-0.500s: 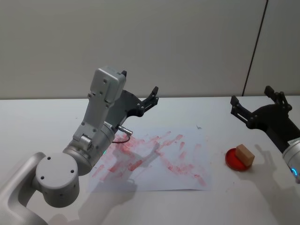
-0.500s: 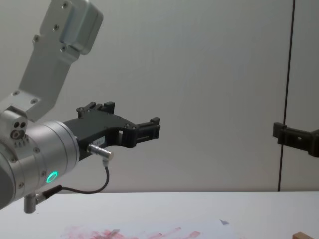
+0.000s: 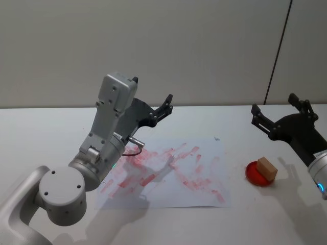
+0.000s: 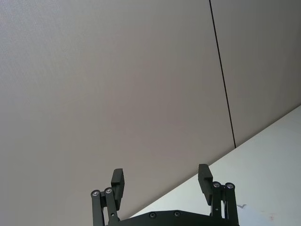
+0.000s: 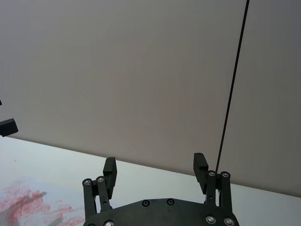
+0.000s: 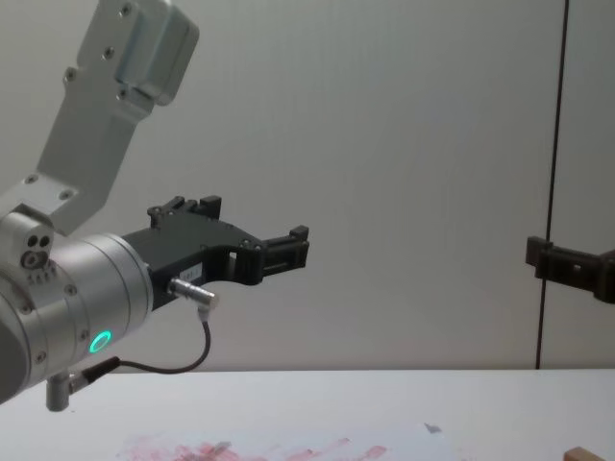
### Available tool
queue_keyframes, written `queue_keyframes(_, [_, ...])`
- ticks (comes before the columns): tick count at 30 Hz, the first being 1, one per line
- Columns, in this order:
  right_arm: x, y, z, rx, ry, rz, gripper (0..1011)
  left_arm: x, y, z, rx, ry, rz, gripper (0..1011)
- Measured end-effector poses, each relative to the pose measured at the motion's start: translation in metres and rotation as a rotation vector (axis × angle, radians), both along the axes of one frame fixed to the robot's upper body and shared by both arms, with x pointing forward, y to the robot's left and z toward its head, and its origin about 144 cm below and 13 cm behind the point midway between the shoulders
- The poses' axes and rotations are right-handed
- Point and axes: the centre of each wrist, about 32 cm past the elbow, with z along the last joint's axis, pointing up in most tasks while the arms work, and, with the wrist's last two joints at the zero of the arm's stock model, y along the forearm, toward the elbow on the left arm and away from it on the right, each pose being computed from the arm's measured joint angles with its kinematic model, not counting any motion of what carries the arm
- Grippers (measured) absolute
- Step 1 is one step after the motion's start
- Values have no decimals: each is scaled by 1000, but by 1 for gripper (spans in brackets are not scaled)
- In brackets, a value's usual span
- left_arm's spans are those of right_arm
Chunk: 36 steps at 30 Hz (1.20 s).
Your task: Use the one hand to pick up the stamp and affix it onto the A4 paper.
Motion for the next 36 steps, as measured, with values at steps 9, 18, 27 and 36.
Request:
queue_keyframes(9, [0, 0, 0, 0, 0, 0, 1001, 0, 0, 0, 0, 0, 0, 1001])
queue_keyframes(18, [0, 0, 0, 0, 0, 0, 1001, 0, 0, 0, 0, 0, 0, 1002])
queue_keyframes(27, [-10, -12, -4, 8, 26, -12, 1001, 0, 0, 0, 0, 0, 0, 1001])
queue_keyframes(36, [-34, -33, -13, 19, 110, -34, 1001, 0, 0, 0, 0, 0, 0, 1001])
